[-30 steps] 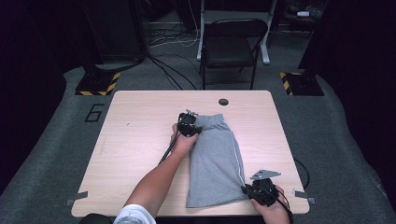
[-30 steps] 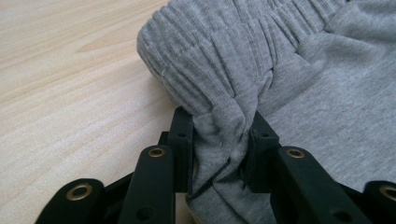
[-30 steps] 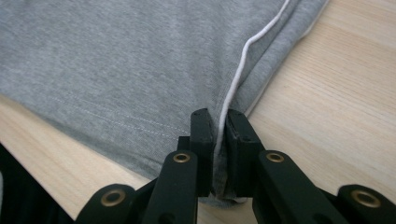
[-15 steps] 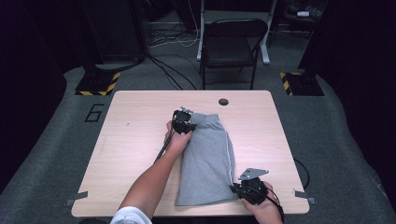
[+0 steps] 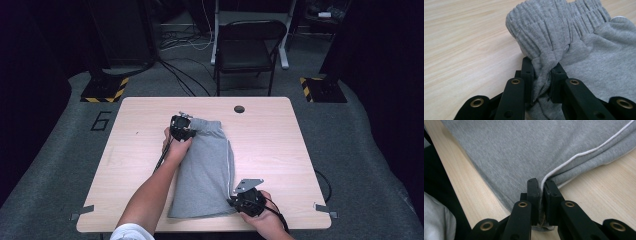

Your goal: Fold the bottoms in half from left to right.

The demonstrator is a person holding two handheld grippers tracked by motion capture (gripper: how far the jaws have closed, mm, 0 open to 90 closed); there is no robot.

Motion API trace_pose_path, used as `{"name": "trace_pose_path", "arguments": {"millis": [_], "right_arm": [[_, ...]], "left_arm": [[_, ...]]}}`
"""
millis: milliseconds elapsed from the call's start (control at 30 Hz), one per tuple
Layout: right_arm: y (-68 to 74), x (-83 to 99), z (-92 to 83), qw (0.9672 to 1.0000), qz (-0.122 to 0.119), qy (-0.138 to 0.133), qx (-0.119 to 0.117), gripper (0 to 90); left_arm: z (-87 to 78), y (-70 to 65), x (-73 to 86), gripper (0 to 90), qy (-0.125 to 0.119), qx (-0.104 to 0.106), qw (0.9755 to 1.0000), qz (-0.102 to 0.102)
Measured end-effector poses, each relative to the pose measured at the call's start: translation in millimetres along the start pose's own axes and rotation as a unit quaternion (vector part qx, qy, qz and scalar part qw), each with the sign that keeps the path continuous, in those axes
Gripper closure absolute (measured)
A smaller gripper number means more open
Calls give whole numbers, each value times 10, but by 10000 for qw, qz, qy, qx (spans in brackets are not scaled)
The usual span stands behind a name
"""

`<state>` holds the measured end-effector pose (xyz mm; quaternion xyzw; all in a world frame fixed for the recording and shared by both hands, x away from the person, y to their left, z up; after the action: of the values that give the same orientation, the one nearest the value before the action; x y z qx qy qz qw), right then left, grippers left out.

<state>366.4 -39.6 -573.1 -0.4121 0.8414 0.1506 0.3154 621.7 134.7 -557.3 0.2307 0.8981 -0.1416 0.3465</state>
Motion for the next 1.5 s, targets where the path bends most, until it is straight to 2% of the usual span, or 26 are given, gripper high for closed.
{"name": "trace_pose_path", "arguments": {"millis": [67, 167, 200, 233, 333, 433, 500, 533, 567, 600, 633, 700, 733, 767, 833, 933, 1033, 1133, 1200, 1233, 1267, 1300, 1367, 1400, 1500], "right_arm": [[3, 20, 16, 10000, -53, 47, 28, 842], [-20, 61, 40, 10000, 15, 85, 36, 840], [-11, 68, 41, 9998, 138, 101, 34, 840], [-15, 60, 47, 9998, 153, 62, 57, 840], [-22, 71, 47, 9999, 14, 98, 72, 839], [-18, 73, 46, 9999, 119, 88, 62, 836], [-48, 91, 43, 9999, 82, 116, 76, 832], [-43, 92, 41, 9998, 165, 84, 14, 824], [-46, 89, 38, 9997, 241, 83, 41, 810], [-51, 91, 27, 9998, 183, 73, 14, 767], [-45, 86, 12, 9996, 260, 45, 31, 725], [-55, 55, -27, 9996, 265, -113, 77, 668], [-55, 36, -49, 9991, 351, -205, 111, 649], [-96, 6, -94, 9986, 370, -324, 198, 636], [-115, -1, -104, 9984, 370, -366, 211, 632], [-196, 10, -125, 9979, 476, -350, 262, 624], [-257, 0, -122, 9975, 527, -374, 268, 614], [-305, -56, -154, 9966, 598, -475, 305, 606], [-339, -107, -194, 9967, 530, -520, 339, 592], [-351, -145, -210, 9963, 502, -590, 359, 582], [-359, -177, -228, 9963, 476, -611, 372, 570], [-378, -216, -247, 9960, 416, -654, 437, 558], [-412, -295, -286, 9951, 359, -760, 520, 534], [-436, -347, -295, 9939, 365, -873, 572, 524], [-511, -460, -333, 9926, 301, -982, 650, 512]], "left_arm": [[7, 24, 26, 780, 35, 1, 10000, -23], [49, 36, 66, 777, 18, -31, 9999, -106], [59, 40, 80, 776, 48, -49, 9999, -111], [71, 36, 88, 775, 44, -56, 9999, -147], [77, 50, 98, 763, 69, -86, 9999, -132], [61, 50, 118, 752, 96, -108, 9997, -176], [44, 61, 133, 716, 116, -152, 9998, -95], [32, 48, 141, 670, 88, -137, 9997, -161], [8, 39, 143, 648, 22, -94, 9998, -172], [-16, 38, 143, 623, -58, -82, 9997, -220], [-42, 41, 149, 599, -81, -51, 9996, -282], [-109, 55, 146, 545, -160, -27, 9992, -353], [-146, 68, 138, 528, -183, -18, 9992, -344], [-185, 80, 127, 518, -219, -9, 9992, -330], [-266, 89, 95, 516, -320, 13, 9989, -344], [-369, 103, 50, 510, -460, 48, 9984, -336], [-445, 87, 30, 515, -499, 190, 9983, -242], [-498, 71, 23, 520, -516, 196, 9984, -118], [-523, 59, 28, 519, -518, 219, 9984, -110], [-544, 61, 43, 517, -453, 243, 9987, -32], [-554, 55, 37, 515, -508, 226, 9984, -62], [-579, 65, 47, 515, -458, 224, 9987, 39], [-617, 74, 40, 511, -506, 221, 9985, 45], [-637, 73, 36, 511, -537, 236, 9983, -19], [-697, 75, 24, 501, -606, 287, 9977, -96]]}}
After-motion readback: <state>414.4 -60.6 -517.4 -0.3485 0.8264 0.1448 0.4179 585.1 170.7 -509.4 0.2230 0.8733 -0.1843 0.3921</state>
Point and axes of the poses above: each handheld gripper's, and its own axes: z roughly forward along the jaws, x roughly out of its underside, y roughly to its left, the point moved 10 cm from there along z, roughly forward along the jaws, and after that the axes turned 4 degrees about x, right-handed, at the moved point
